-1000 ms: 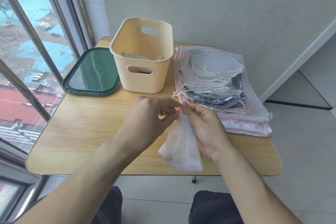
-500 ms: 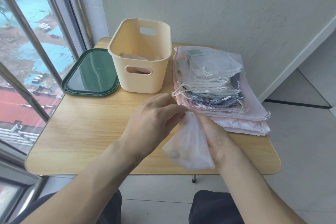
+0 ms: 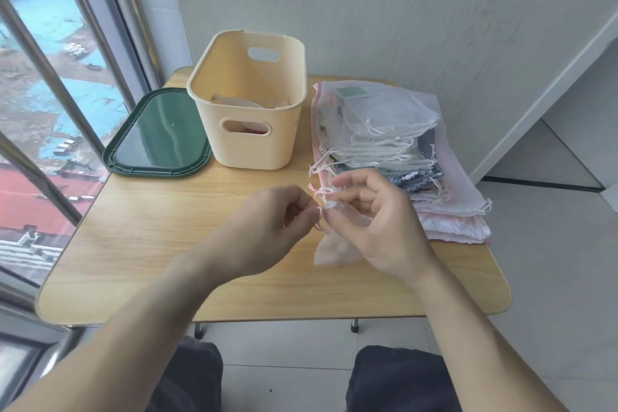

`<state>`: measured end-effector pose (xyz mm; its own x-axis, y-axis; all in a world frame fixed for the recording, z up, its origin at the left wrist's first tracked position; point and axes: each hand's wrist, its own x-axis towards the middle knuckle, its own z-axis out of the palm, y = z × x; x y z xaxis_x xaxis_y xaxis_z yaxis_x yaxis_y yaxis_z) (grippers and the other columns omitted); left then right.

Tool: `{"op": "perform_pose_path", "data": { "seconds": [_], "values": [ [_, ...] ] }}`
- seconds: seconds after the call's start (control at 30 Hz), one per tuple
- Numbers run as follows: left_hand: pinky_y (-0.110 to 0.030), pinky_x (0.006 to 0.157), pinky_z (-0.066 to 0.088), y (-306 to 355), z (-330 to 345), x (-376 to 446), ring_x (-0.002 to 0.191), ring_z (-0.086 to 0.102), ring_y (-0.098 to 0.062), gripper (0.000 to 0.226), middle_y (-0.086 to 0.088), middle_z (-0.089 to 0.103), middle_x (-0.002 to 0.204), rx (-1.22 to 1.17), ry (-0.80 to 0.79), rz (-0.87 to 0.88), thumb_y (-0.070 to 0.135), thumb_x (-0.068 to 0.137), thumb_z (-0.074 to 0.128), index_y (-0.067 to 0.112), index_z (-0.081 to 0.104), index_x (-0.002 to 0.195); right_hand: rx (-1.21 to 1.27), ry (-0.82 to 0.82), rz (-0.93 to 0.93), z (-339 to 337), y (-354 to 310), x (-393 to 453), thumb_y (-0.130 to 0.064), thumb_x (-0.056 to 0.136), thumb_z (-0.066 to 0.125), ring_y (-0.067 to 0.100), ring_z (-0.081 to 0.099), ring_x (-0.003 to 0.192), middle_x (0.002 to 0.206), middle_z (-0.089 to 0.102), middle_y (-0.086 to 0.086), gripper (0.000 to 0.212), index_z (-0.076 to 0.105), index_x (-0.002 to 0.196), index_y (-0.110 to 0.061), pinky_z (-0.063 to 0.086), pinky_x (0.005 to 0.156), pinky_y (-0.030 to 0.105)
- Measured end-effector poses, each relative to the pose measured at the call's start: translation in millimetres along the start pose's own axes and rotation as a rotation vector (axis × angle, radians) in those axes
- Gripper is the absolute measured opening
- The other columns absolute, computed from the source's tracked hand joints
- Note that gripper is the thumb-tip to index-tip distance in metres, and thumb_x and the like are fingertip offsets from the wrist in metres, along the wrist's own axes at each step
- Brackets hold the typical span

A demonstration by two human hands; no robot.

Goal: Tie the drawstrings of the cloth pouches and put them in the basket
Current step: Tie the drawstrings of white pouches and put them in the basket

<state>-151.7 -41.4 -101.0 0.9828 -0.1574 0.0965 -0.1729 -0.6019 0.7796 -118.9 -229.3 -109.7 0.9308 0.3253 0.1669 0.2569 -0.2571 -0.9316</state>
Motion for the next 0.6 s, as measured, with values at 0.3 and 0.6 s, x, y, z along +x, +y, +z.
{"op": "perform_pose_path", "data": {
  "seconds": [0.3, 0.6],
  "values": [
    [-0.014, 0.047, 0.034, 3.0, -0.2, 0.9, 0.047, 0.037, -0.003, 0.022, 0.013, 0.049, 0.054, -0.165, -0.003, -0.139, 0.028, 0.096, 0.058, 0.009, 0.065, 0.085, -0.228, 0.143, -0.299, 14.5, -3.7, -5.3, -0.014, 0.082, 0.081, 0.003, 0.059, 0.088, 0.086, 0.061, 0.003, 0.006, 0.075, 0.081, -0.013, 0.039, 0.085, 0.006],
    [-0.020, 0.051, 0.037, 4.8, -6.4, 0.4, 0.052, 0.043, -0.013, 0.022, -0.001, 0.056, 0.054, -0.371, -0.040, -0.225, 0.028, 0.094, 0.066, 0.011, 0.071, 0.081, -0.274, 0.111, -0.218, 12.3, 1.2, -1.4, -0.011, 0.081, 0.078, 0.009, 0.059, 0.077, 0.080, 0.065, -0.005, 0.010, 0.075, 0.072, -0.014, 0.037, 0.069, 0.008]
  ]
}}
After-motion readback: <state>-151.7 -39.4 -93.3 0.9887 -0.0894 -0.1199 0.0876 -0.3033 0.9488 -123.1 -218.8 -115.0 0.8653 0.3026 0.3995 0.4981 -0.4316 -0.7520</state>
